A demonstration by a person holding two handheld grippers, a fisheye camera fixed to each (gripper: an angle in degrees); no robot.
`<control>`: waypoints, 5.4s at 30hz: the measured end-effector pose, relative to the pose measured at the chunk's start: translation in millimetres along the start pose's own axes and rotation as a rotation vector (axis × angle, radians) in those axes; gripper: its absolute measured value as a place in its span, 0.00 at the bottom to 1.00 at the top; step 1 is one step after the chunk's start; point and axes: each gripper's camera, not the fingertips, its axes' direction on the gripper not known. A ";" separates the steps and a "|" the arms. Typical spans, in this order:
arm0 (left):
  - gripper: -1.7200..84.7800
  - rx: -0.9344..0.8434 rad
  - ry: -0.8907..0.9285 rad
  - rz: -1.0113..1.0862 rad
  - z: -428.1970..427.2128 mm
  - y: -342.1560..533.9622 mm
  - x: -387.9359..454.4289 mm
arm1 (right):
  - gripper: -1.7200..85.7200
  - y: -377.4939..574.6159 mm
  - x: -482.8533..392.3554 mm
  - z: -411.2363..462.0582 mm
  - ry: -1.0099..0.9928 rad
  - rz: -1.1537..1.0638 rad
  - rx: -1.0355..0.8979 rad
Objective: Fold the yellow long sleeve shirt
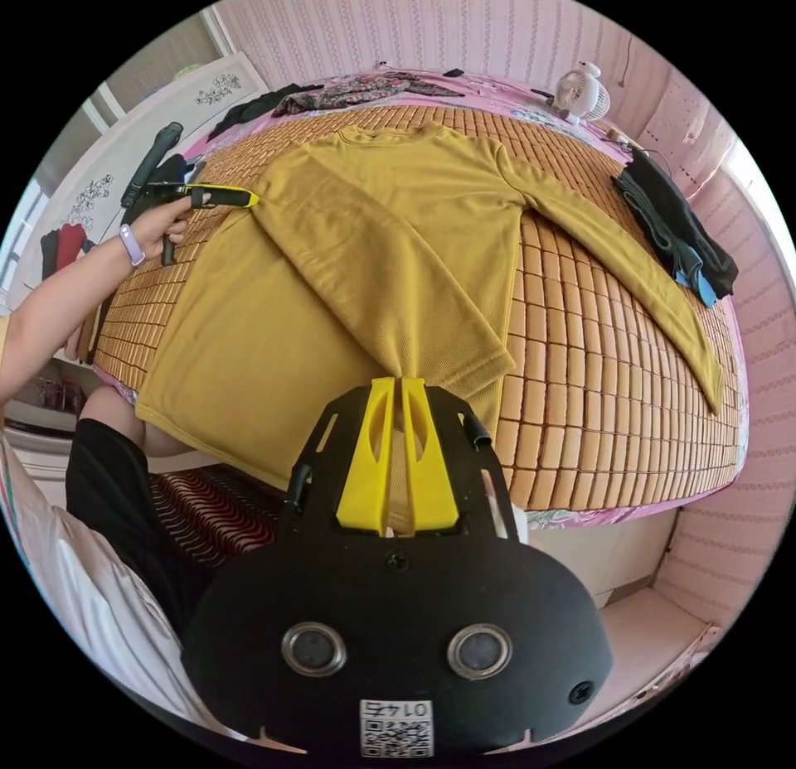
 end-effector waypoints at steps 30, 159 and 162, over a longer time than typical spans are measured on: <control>0.06 0.011 0.134 -0.147 14.5 -10.9 -35.7 | 0.06 0.9 44.4 -36.9 -0.178 -0.072 -0.103; 0.07 0.314 0.308 0.133 -146.3 137.5 -85.0 | 0.04 -32.6 157.8 -146.3 -0.238 -0.300 0.359; 0.07 0.112 0.297 0.059 -115.1 220.8 -62.7 | 0.06 28.7 156.9 -99.0 -0.264 -0.092 0.134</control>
